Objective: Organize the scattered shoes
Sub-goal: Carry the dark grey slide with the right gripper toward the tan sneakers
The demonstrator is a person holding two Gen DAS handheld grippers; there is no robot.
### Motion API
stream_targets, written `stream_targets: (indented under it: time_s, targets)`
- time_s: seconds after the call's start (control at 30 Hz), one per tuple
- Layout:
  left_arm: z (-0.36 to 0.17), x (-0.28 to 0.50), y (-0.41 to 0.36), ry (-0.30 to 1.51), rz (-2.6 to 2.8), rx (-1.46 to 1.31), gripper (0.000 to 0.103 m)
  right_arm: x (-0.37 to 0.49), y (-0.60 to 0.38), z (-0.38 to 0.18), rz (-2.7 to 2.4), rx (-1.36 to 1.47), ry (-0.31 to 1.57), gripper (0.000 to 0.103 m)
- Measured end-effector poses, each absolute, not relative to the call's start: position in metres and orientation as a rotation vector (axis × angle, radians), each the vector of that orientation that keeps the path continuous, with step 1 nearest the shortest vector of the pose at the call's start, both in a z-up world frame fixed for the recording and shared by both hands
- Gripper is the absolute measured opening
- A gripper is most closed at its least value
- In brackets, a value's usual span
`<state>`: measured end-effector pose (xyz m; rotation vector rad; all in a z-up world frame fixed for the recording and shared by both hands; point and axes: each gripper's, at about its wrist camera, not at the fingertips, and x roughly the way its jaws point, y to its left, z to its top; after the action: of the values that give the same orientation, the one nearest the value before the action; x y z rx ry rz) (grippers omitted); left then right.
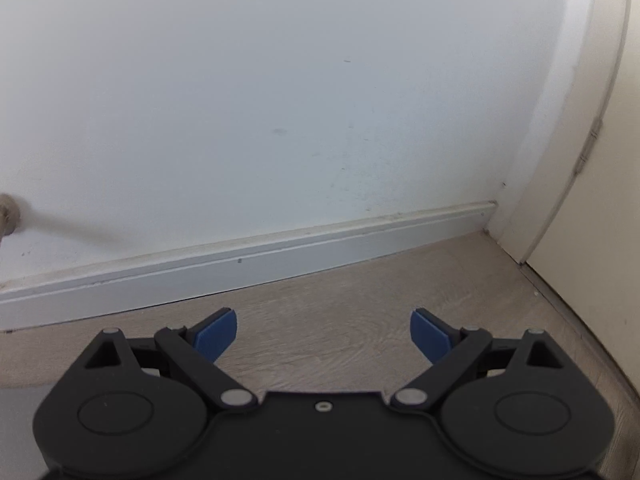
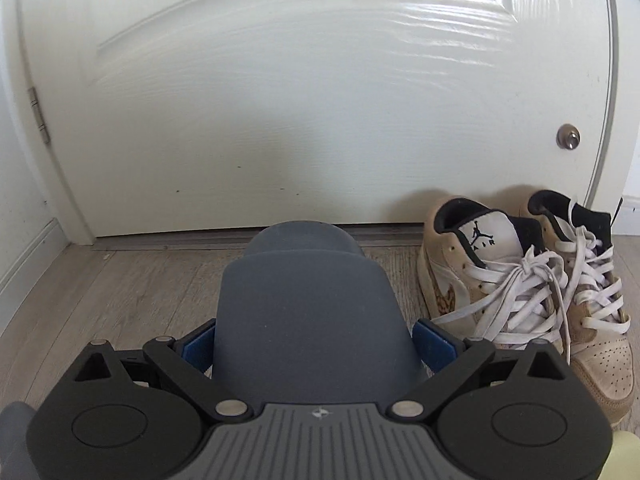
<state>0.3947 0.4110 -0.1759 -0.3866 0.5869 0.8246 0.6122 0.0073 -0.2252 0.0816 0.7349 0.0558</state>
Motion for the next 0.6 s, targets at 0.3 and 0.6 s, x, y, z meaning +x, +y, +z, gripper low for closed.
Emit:
stream_targets:
  time_s: [0.3,0.6]
  targets:
    - [-0.186,0.432,0.350,0.687,0.608,-0.118,0.095,0.641,0.006,-0.258,0.029,-0.039,0.804,0.100]
    - [-0.196,0.440,0.344,0.752,0.597,-0.065,0.095,0.634,0.015,-0.263,0.119,-0.168,0.870,0.100]
